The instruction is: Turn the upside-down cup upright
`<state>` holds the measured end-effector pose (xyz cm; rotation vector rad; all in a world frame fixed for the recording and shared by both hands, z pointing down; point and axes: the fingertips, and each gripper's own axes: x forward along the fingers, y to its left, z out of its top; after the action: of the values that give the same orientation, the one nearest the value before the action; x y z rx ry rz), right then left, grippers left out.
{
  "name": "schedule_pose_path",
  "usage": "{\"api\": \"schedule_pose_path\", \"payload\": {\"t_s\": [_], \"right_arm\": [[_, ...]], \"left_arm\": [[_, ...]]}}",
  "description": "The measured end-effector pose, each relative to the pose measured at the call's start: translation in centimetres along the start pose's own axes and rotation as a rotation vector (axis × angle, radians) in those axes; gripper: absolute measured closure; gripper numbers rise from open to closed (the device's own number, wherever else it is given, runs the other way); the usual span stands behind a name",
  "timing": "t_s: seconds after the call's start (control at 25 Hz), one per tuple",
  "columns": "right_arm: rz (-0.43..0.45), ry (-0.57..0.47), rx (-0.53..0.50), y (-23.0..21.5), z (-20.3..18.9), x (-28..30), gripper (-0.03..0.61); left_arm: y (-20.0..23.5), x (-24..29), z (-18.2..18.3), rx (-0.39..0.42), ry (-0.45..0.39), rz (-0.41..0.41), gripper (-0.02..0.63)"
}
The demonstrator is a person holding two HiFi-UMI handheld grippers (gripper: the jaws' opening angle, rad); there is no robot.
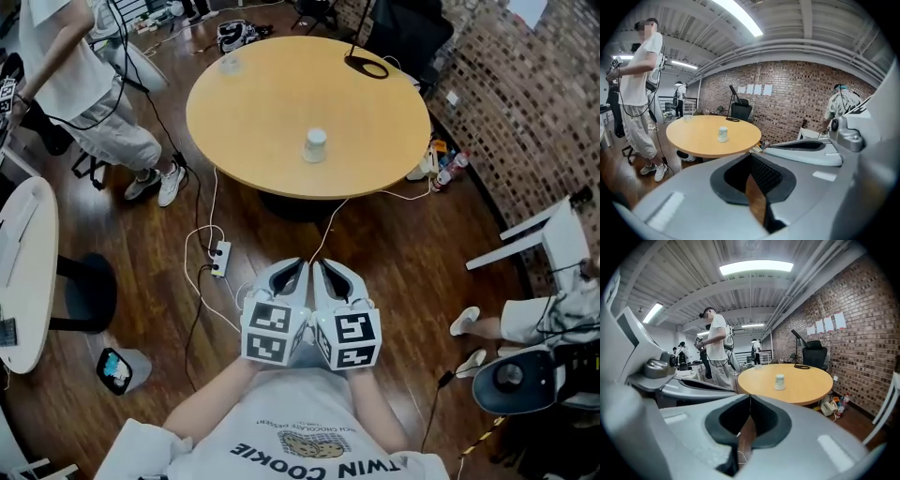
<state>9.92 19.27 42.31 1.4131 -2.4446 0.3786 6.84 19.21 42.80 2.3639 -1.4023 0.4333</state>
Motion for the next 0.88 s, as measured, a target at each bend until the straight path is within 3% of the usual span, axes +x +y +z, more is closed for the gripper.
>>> {"api": "schedule_pose_path", "payload": {"t_s": [0.32,0.64,0.88], "right_arm": [[0.067,0.002,-0.007,-6.8,3.0,5.3,0.575],[0.14,0.0,-0.018,-9.4,5.0,10.2,0.568],[0.14,0.01,-0.022,-11.2,5.7,15.3,0.557]], "left_arm": [[1.4,7.1,4.6,0.023,-0.005,0.082,0.609],[3.3,11.3,7.8,0.033,-0.026,0.131,0.607],[6.8,15.6,8.4,0.01,-0.014,0.13,0.607]]}}
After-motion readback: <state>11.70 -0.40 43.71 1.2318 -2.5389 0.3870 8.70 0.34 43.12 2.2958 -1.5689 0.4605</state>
